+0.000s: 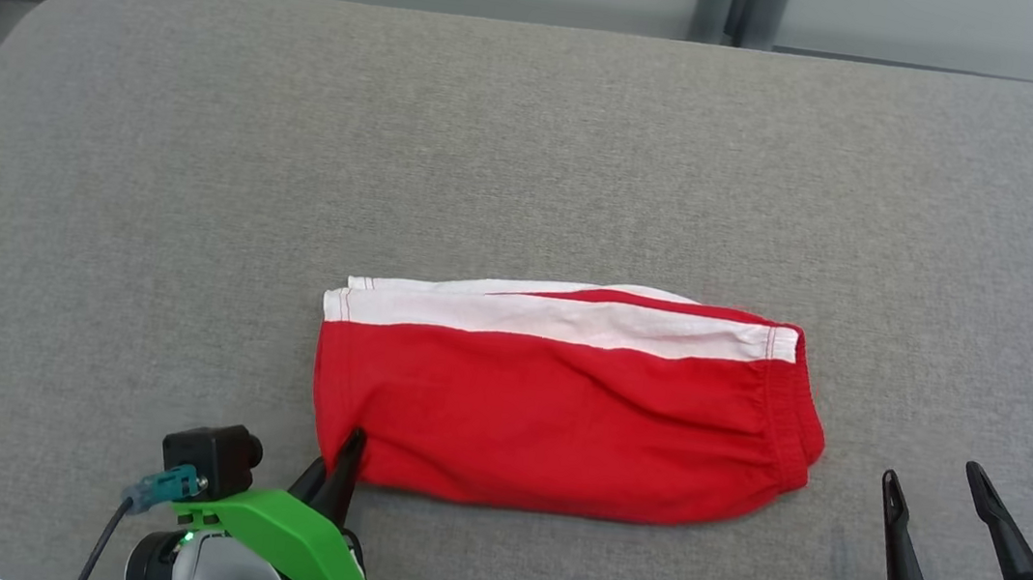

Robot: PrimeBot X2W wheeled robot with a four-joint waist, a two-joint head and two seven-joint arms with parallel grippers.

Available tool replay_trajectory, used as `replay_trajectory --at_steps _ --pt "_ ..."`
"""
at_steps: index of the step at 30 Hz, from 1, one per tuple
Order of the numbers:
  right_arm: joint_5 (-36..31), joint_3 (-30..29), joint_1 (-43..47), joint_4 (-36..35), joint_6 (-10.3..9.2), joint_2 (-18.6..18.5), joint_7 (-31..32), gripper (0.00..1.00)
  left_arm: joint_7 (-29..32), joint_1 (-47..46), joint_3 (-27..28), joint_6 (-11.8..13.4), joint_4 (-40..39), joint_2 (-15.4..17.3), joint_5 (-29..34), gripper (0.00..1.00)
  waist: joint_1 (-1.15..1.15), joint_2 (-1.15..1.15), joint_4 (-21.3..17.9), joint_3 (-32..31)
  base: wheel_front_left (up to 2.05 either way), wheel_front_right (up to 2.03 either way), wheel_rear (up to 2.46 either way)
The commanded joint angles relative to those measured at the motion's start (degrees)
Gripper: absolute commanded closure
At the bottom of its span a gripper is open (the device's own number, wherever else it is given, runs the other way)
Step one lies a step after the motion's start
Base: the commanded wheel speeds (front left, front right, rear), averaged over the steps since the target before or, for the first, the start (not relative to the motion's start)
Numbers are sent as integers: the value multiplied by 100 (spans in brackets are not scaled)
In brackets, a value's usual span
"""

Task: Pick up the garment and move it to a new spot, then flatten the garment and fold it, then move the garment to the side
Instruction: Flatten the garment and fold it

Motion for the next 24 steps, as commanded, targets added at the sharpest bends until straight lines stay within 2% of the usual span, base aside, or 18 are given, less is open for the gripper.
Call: replay_trajectory --at_steps 1,7,13,18,19,20,21,24 --pt "-9 12 -23 -4 -2 -13 -14 0 -16 60 8 42 -31 42 73 100 0 0 218 -144 0 0 0" --pt "13 87 -67 21 -2 6 -14 0 -60 55 64 82 10 121 96 100 0 0 139 -152 0 0 0" --pt "22 32 -6 29 -2 82 -14 0 -95 0 120 18 128 202 102 100 0 0 -13 -108 0 0 0" --pt "32 15 -15 49 -2 116 -14 0 -314 -158 187 32 301 218 217 100 0 0 -77 -104 0 0 0" --pt "32 18 -18 54 -2 120 -14 0 -329 -185 173 44 339 230 253 73 0 0 -86 -113 0 0 0" --pt "28 24 -20 57 -2 121 -14 0 -353 -209 176 21 376 216 253 41 0 0 -94 -121 0 0 0" --pt "24 33 -24 62 -2 116 -14 0 -317 -210 160 -18 424 194 216 0 0 0 -101 -131 0 0 0" --pt "12 70 -22 82 -2 81 -14 0 -250 -193 73 -80 488 249 272 0 0 0 -119 -190 0 0 0"
